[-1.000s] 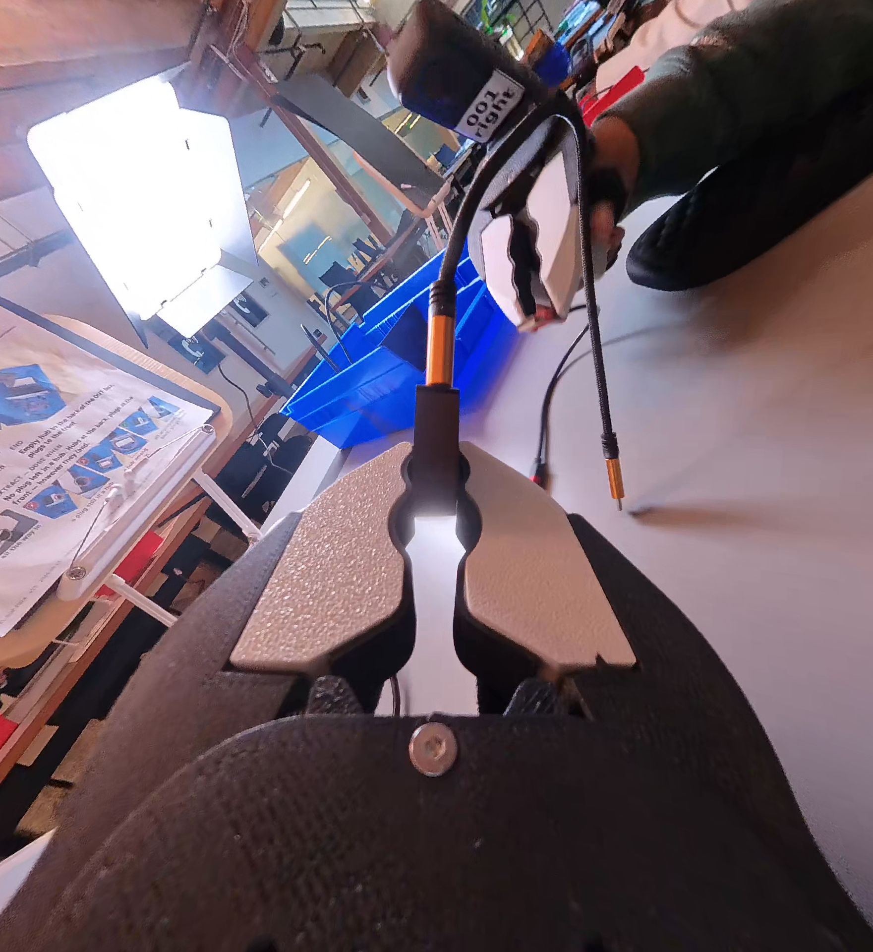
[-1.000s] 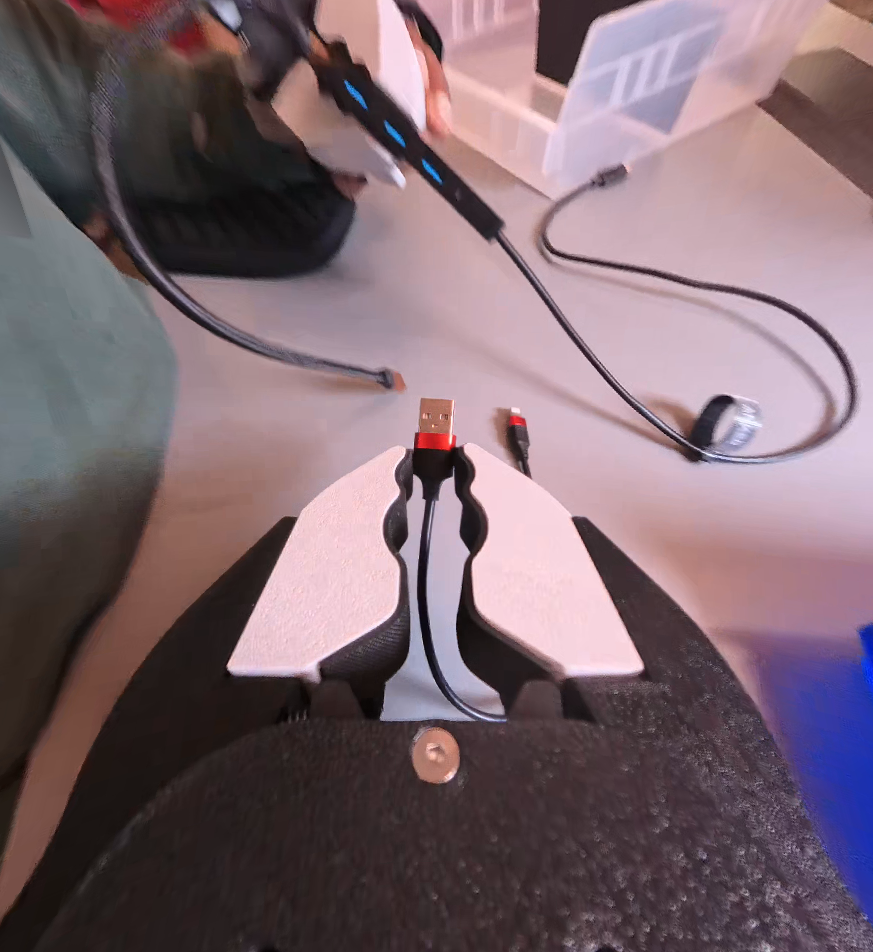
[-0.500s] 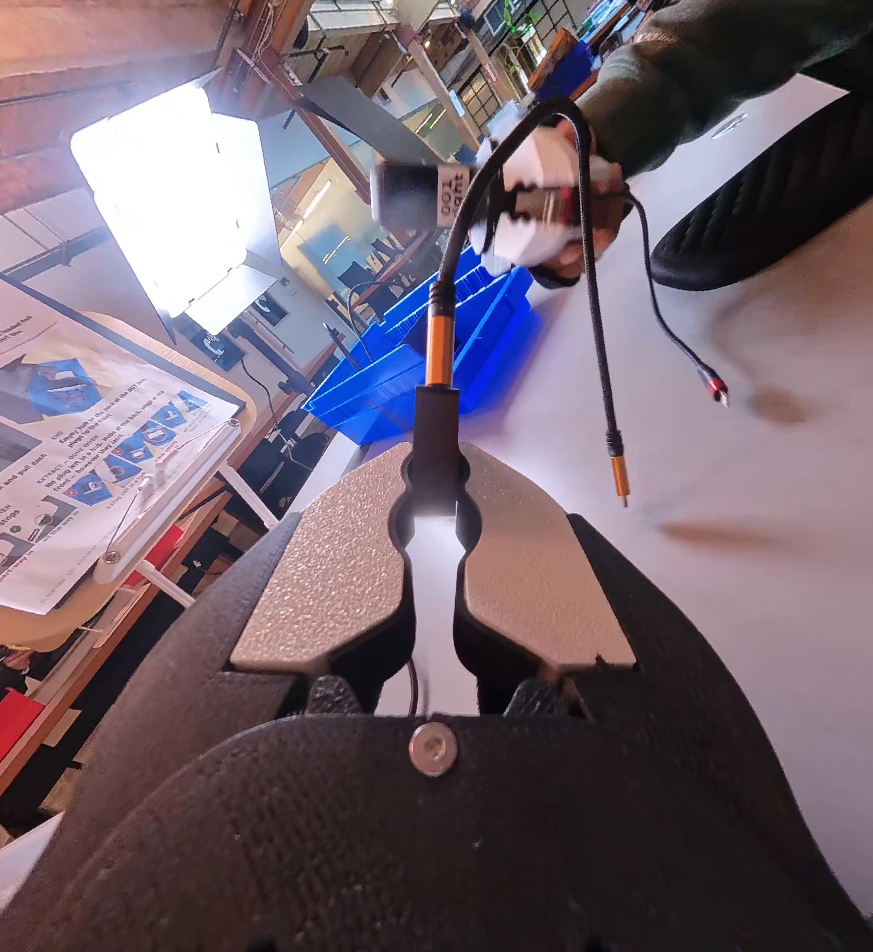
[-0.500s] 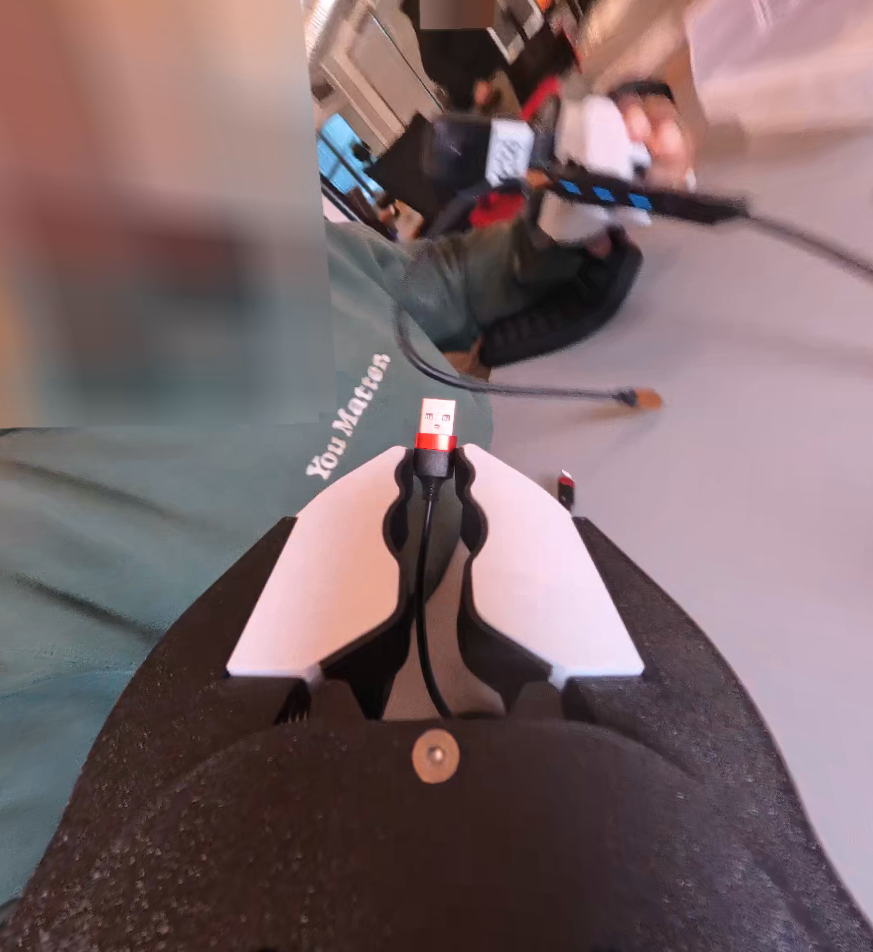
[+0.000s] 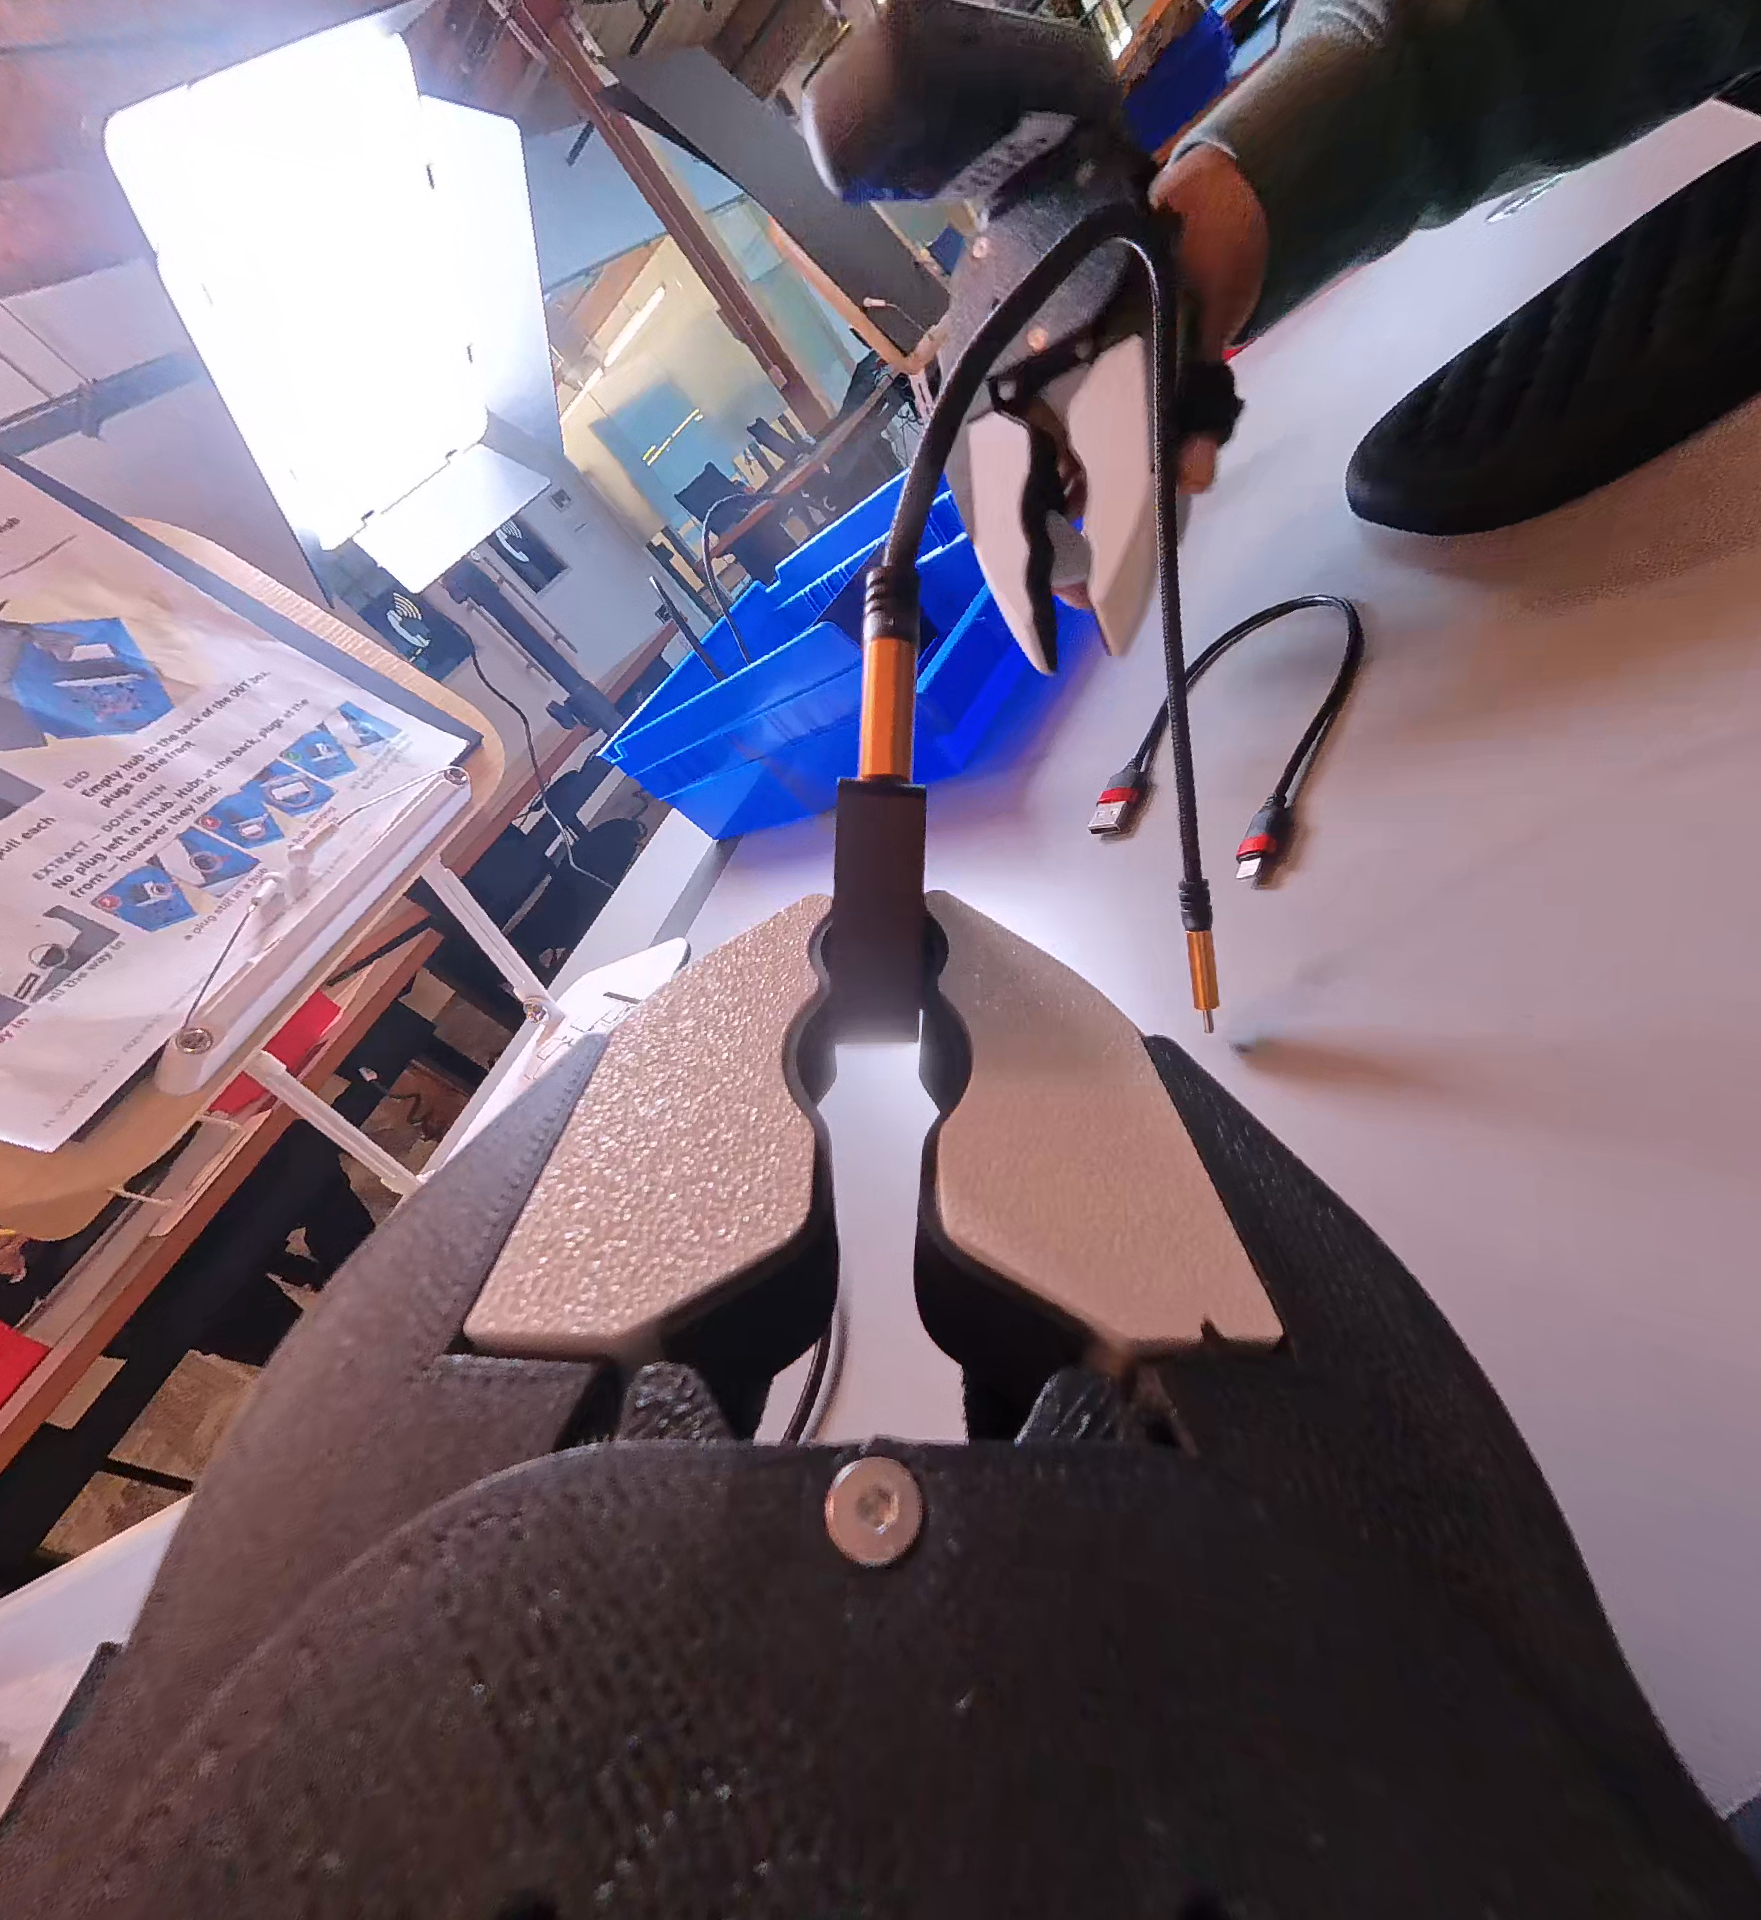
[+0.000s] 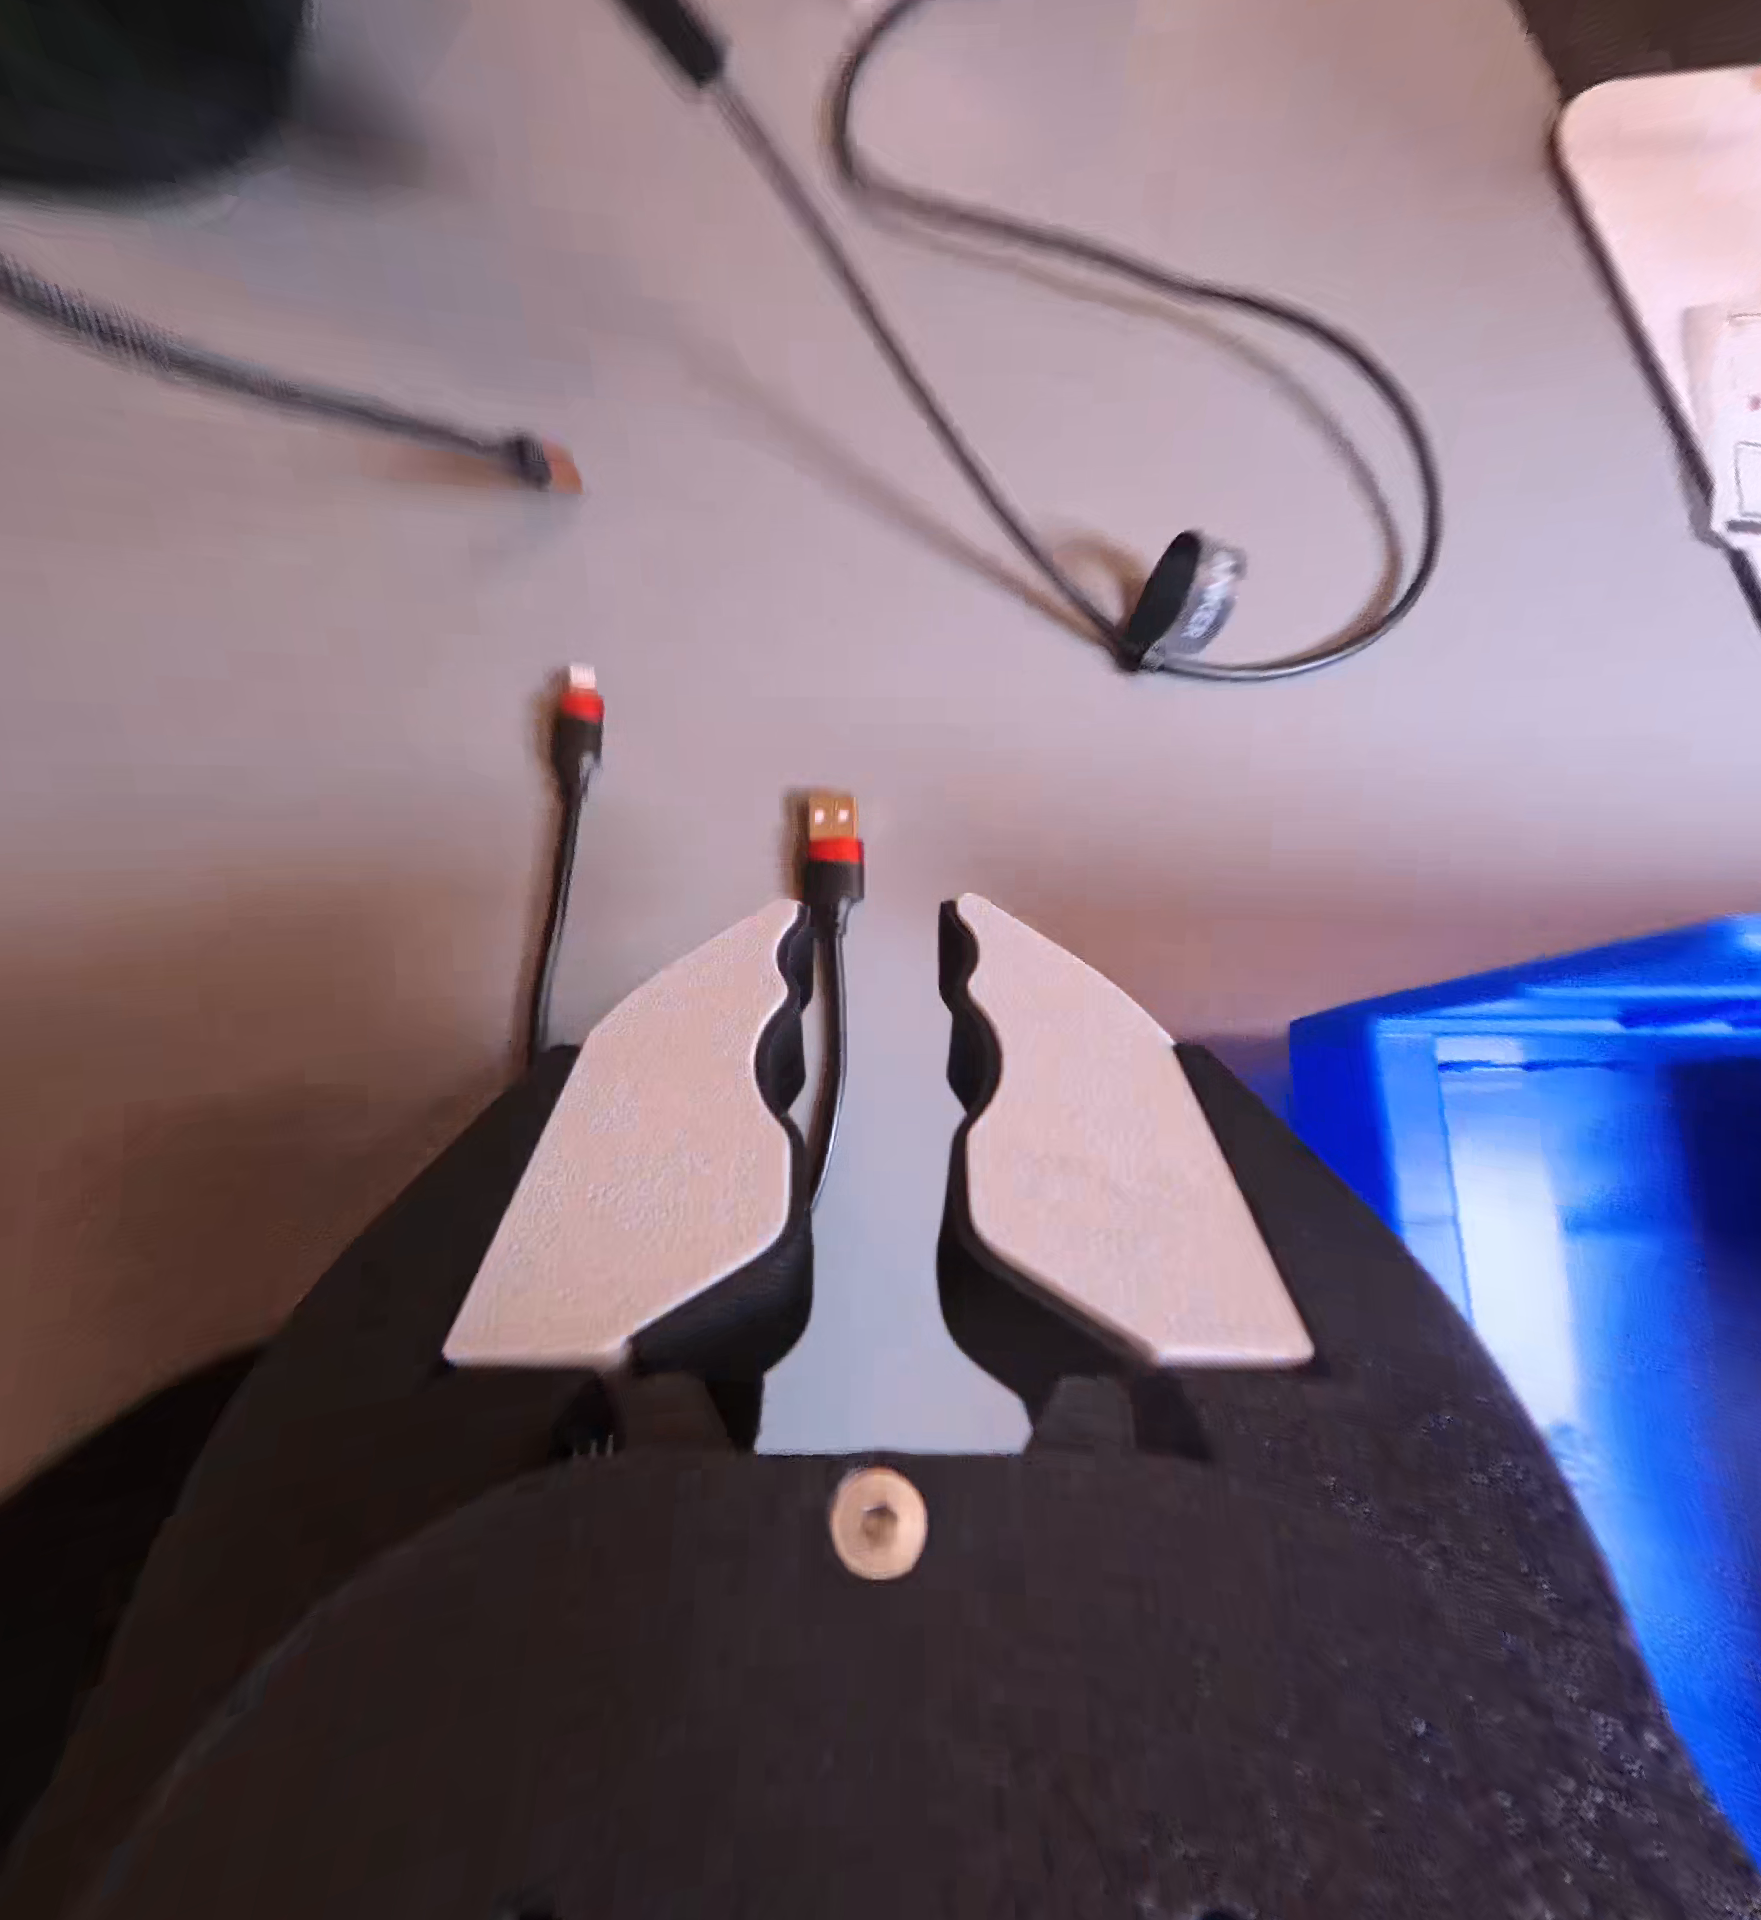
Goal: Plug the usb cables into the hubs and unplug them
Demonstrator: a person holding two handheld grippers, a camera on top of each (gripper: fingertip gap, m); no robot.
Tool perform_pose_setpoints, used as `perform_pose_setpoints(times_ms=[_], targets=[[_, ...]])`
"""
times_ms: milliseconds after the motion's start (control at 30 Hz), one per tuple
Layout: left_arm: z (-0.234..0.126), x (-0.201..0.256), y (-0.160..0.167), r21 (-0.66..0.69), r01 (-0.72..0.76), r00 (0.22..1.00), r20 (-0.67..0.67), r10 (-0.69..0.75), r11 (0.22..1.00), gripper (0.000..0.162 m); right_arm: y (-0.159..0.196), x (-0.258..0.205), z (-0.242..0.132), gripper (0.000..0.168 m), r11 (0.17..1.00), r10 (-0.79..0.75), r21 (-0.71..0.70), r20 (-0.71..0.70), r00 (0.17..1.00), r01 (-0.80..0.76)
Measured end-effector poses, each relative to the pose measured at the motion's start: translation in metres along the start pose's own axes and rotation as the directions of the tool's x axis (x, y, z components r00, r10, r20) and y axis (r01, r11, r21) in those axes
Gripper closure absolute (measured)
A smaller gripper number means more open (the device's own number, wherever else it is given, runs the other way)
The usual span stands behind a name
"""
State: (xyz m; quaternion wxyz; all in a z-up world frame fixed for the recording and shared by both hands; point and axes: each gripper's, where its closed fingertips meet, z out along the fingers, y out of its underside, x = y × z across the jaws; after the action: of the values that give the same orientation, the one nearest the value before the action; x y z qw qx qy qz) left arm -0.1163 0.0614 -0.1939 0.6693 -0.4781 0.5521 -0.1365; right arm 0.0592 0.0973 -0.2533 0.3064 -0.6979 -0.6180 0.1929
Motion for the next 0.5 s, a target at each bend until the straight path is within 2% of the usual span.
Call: perform_pose_setpoints(times_ms=[67, 200, 300, 333, 433, 500], targets=[[0.001, 0.001, -0.001, -0.001, -0.013, 1.0, -0.002, 0.013, 1.0, 0.151, 0.013, -0.009, 0.017, 0.145, 0.995, -0.059, -0.078, -0.008, 0.998, 0.058], [0.002, 0.006, -0.005, -0.011, -0.07, 0.998, 0.002, 0.07, 0.997, 0.151, 0.019, -0.014, 0.041, 0.147, 0.993, -0.002, -0.114, 0.053, 0.999, 0.008], [0.003, 0.008, -0.008, -0.016, -0.097, 0.995, 0.005, 0.097, 0.995, 0.151, 0.017, -0.01, 0.047, 0.151, 0.991, 0.056, -0.125, 0.081, 0.995, -0.046], [0.003, 0.009, -0.008, -0.02, -0.106, 0.994, 0.006, 0.106, 0.994, 0.151, 0.016, -0.01, 0.048, 0.159, 0.991, 0.067, -0.125, 0.096, 0.993, -0.055], [0.005, 0.008, -0.008, -0.039, -0.144, 0.989, 0.023, 0.145, 0.989, 0.151, 0.011, -0.011, 0.05, 0.161, 0.993, 0.049, -0.114, 0.104, 0.993, -0.037], [0.006, 0.01, -0.008, -0.056, -0.195, 0.98, 0.032, 0.197, 0.979, 0.151, -0.003, -0.018, 0.045, 0.161, 0.997, 0.07, -0.054, 0.143, 0.987, -0.063]])
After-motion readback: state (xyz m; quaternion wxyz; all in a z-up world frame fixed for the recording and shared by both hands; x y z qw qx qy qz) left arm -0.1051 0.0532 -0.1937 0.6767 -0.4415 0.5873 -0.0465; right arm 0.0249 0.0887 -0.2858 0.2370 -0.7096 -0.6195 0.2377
